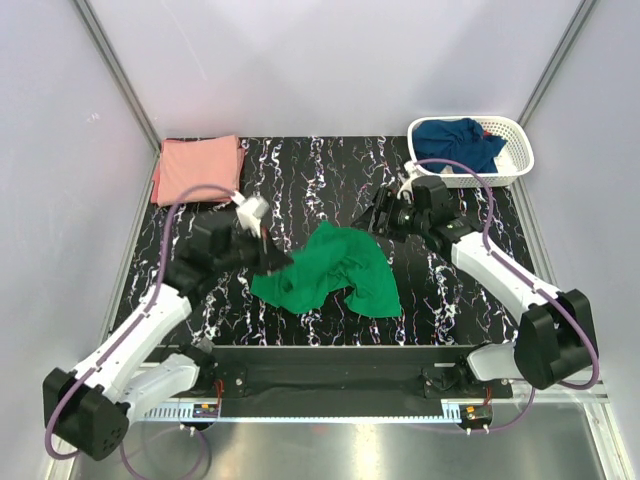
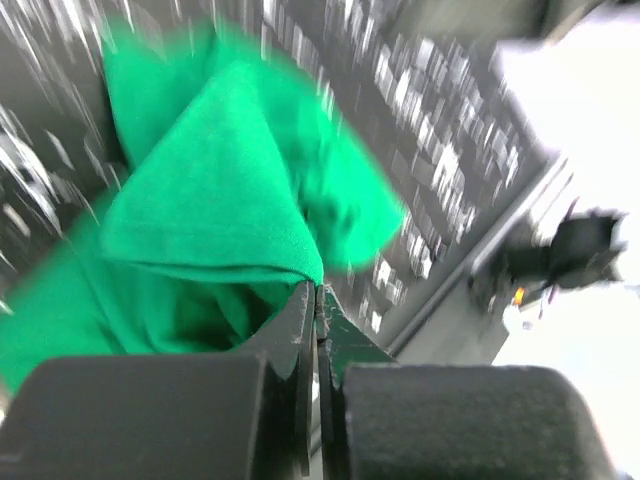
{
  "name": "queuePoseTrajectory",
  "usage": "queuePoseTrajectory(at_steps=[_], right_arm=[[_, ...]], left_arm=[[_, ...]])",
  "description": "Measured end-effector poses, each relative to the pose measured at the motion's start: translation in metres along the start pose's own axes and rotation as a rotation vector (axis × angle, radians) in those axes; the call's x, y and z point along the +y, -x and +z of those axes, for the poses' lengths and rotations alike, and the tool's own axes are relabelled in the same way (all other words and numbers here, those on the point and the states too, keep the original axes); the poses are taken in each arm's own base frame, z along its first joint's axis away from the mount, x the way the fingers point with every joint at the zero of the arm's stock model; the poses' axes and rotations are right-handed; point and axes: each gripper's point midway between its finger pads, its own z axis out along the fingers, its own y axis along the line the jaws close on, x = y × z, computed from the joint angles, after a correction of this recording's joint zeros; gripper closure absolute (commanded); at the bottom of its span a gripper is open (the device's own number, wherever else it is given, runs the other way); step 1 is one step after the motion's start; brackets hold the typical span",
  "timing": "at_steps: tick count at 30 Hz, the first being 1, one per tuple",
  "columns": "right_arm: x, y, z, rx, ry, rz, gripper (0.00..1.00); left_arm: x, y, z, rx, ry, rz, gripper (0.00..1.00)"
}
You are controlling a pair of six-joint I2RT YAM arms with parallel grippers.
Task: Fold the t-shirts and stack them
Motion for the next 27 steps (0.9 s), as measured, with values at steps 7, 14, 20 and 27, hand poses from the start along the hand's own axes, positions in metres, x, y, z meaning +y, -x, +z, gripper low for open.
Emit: queuePoseTrajectory(at_steps=[7,14,20,27], right_arm=[[-0.015,-0.039,-0.003,0.119,-0.138,0.153,0.21],[-0.048,-0.078,-0.008,0.192,-0.247,0.192,0.21],[-0.066,-0.115,-0.025,0.276,-0.319,0.182,0.28],[-0.037,-0.111,-0.029,0.225,-0.292,0.069,0.46]], left_arm=[[-0.020,-0.082,0.030,0.184,-0.113,-0.011,0.88],[-0.083,-0.119,0.037,0.262,-0.368,0.105,0.65],[-0.073,-0.154,0.046,0.377,-0.321,0.084,0.47],[-0.017,-0.069,0.027,0.067,0.076,-0.067,0.39]])
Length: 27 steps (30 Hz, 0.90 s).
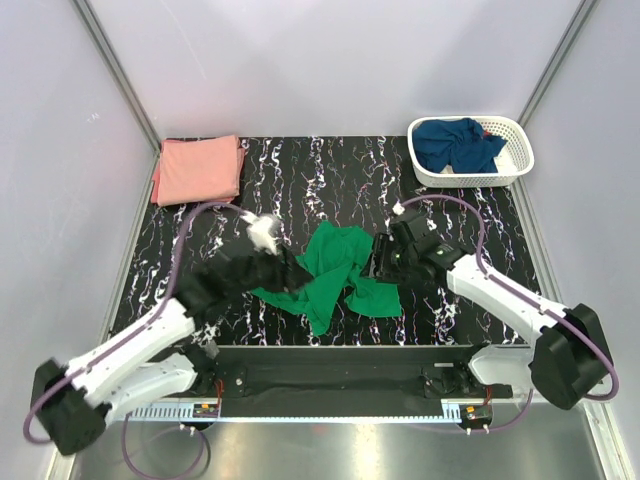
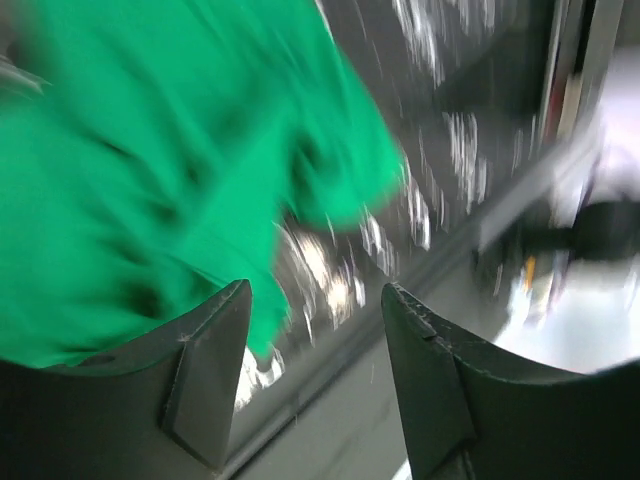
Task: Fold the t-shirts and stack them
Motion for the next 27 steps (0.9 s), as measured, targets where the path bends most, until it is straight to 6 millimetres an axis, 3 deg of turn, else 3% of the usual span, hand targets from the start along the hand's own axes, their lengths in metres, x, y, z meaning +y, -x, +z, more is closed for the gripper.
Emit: queuePoseTrajectory(at_steps=[3,6,14,17,21,27], right_arm=[[0.015,-0.001,0.006,0.003,-0.011,-0.008,0.49],[0.034,-0.001,0.021,0.017,-0.046,0.017,0.49],[0.091,-0.005,0.063,0.076,-0.222,0.172,0.50],[0.110,-0.006,0.081,0.102,-0.297,0.191,0.51],[0.106,-0.022,0.094,0.143,-0.392,0.212,0.54],[0.087,-0.040,0.094,0.171,-0.508,0.241,0.55]], left_arm=[[0.029,0.044,-0.024,-0.176,0.096,-0.118,0.39],[0.053,0.054,-0.039,-0.254,0.175,-0.207,0.37],[0.109,-0.010,-0.041,-0.222,0.335,-0.395,0.32],[0.117,-0.018,-0.045,-0.258,0.351,-0.434,0.31],[0.116,-0.011,-0.052,-0.326,0.341,-0.444,0.30],[0.118,-0.010,-0.053,-0.332,0.351,-0.443,0.30]])
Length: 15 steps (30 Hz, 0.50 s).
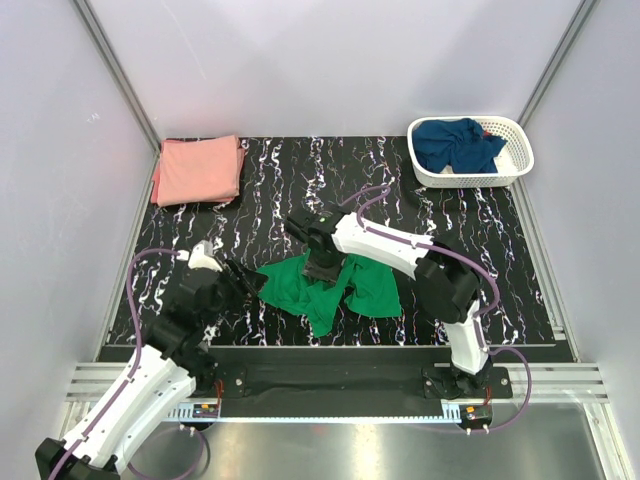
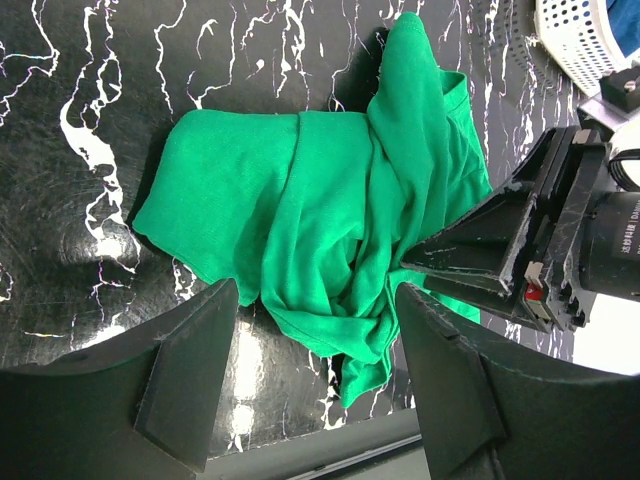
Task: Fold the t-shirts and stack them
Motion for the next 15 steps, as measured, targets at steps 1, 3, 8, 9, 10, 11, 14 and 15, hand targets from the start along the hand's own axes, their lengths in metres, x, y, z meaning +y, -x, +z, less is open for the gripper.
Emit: queuePoseTrajectory(at_steps=[1,3,8,9,10,11,14,15], right_arm=[[-0.002,-0.001,0.001,0.002,-0.009,0.007,0.55],[-0.003,-0.001,0.002,0.005,-0.022,0.018,0.55],[-0.004,-0.002,0.008,0.009,-0.047,0.030,0.55],[-0.004,-0.002,0.010,0.007,-0.052,0.030,0.55],[-0.005,-0.002,0.011,0.005,-0.060,0.028,0.55],[-0.007,-0.001,0.013,0.000,-0.068,0.027,0.55],[-0.012,0.002,0.013,-0.020,-0.089,0.023,0.69],[-0.013,0.003,0.014,-0.030,-0.092,0.020,0.84]], left_arm=[[0.000,0.000,0.000,-0.001,0.000,0.002,0.30],[0.001,0.000,0.000,-0.002,0.002,0.003,0.30],[0.000,0.001,-0.001,-0.007,-0.003,0.011,0.30],[0.000,0.001,-0.001,-0.008,-0.004,0.012,0.30],[0.000,0.001,-0.001,-0.008,-0.005,0.013,0.30],[0.000,0.001,-0.001,-0.008,-0.004,0.013,0.30],[0.002,0.000,-0.001,-0.005,-0.001,0.014,0.29],[0.002,0.000,-0.001,-0.005,0.000,0.014,0.29]])
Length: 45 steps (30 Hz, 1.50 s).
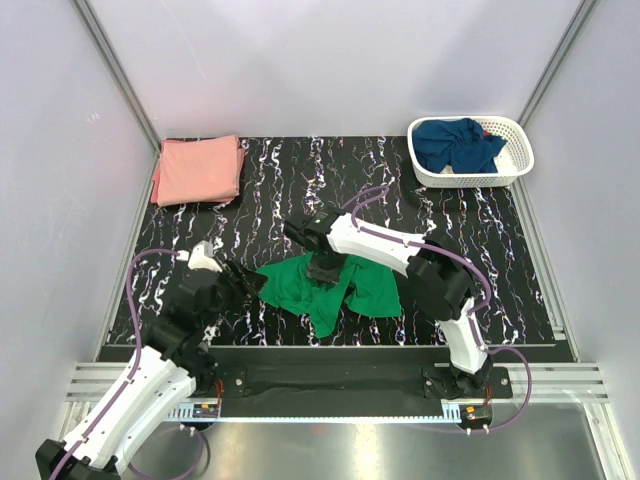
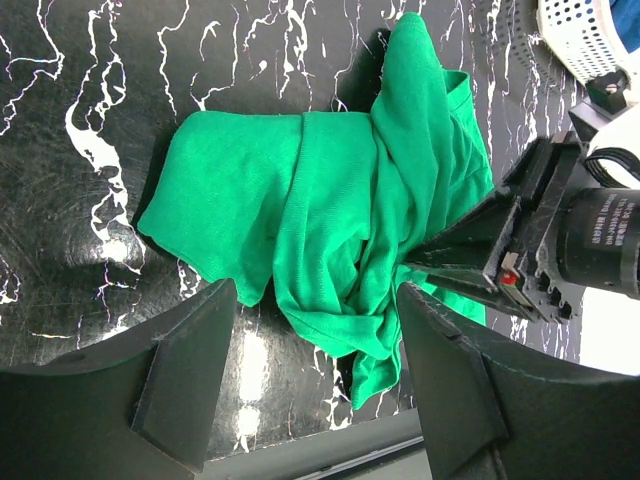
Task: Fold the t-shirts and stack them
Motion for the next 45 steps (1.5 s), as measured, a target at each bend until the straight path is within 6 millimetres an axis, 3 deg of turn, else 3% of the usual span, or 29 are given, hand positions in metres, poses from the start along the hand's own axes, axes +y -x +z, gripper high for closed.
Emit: queuePoseTrajectory(at_steps=[1,2,6,9,14,18,20,22,24,28,32,37,40,45], right_arm=[[-0.001,0.001,0.001,-0.007,-0.004,-0.009,0.96],[-0.004,0.002,0.003,-0.015,-0.011,-0.013,1.00],[-0.023,0.007,0.005,-0.065,-0.058,-0.025,1.00],[-0.036,0.019,-0.010,-0.132,-0.068,-0.037,1.00],[-0.062,0.067,-0.080,-0.319,0.011,-0.001,1.00],[-0.106,0.129,-0.157,-0.502,0.143,0.140,1.00],[-0.131,0.151,-0.184,-0.573,0.196,0.211,1.00],[-0.152,0.164,-0.204,-0.630,0.234,0.255,1.00],[-0.159,0.166,-0.215,-0.657,0.267,0.258,1.00],[-0.153,0.167,-0.211,-0.662,0.282,0.225,1.00],[-0.149,0.159,-0.181,-0.616,0.245,0.178,1.00],[-0.160,0.143,-0.146,-0.563,0.185,0.144,1.00],[-0.167,0.139,-0.143,-0.561,0.183,0.142,1.00],[-0.171,0.145,-0.153,-0.591,0.222,0.170,1.00]], left_arm=[[0.000,0.000,0.000,0.000,0.000,0.000,0.29],[0.000,0.000,0.000,0.000,0.000,0.000,0.29],[0.001,-0.001,0.001,0.004,0.003,0.003,0.29],[0.000,-0.001,0.003,0.005,0.003,0.007,0.29],[0.005,-0.005,0.006,0.026,0.022,0.031,0.31],[0.007,-0.012,0.010,0.063,0.025,0.059,0.36],[0.005,-0.015,0.011,0.084,0.011,0.072,0.38],[0.001,-0.020,0.014,0.114,-0.011,0.097,0.39],[-0.003,-0.028,0.016,0.152,-0.018,0.139,0.40],[-0.025,-0.053,0.014,0.249,-0.057,0.291,0.41],[-0.064,-0.063,0.019,0.278,-0.105,0.423,0.40],[-0.110,-0.074,0.044,0.295,-0.135,0.568,0.34],[-0.137,-0.093,0.066,0.308,-0.117,0.684,0.33],[-0.156,-0.125,0.090,0.306,-0.076,0.837,0.35]])
